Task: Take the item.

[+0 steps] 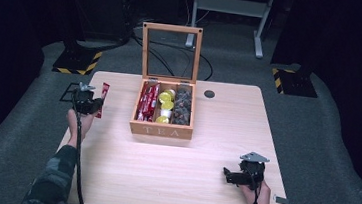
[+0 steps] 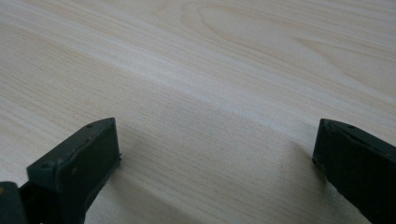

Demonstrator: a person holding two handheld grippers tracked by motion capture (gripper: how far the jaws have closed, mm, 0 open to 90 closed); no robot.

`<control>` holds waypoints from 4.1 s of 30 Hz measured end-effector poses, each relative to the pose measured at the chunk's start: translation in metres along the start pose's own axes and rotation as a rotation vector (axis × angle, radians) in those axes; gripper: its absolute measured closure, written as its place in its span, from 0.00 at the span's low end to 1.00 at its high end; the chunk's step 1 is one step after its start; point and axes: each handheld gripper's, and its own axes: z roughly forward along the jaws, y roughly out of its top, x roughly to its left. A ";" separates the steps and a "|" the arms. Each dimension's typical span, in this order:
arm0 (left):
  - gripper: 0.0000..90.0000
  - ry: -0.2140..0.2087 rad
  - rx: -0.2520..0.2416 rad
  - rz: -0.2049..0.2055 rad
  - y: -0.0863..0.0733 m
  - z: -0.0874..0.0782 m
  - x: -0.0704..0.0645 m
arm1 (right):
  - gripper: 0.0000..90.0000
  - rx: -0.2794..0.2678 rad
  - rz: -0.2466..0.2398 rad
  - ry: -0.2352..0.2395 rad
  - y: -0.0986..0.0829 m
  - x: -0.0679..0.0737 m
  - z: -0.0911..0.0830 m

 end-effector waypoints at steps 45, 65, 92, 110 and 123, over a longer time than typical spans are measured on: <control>0.93 0.015 0.118 -0.018 -0.030 0.033 0.009 | 0.00 0.000 0.000 0.001 0.000 0.000 0.000; 0.70 0.011 0.133 -0.016 -0.030 0.034 0.010 | 0.00 0.000 0.000 0.001 0.000 0.000 0.000; 0.18 -0.083 0.007 0.027 -0.037 -0.034 -0.007 | 0.00 0.000 0.004 -0.003 0.000 0.000 0.000; 0.17 -0.137 -0.024 0.124 -0.070 -0.090 -0.030 | 0.00 0.000 0.006 -0.005 0.000 0.000 0.000; 0.16 -0.127 -0.004 0.155 -0.105 -0.105 -0.034 | 0.00 0.000 0.007 -0.005 0.000 0.001 0.000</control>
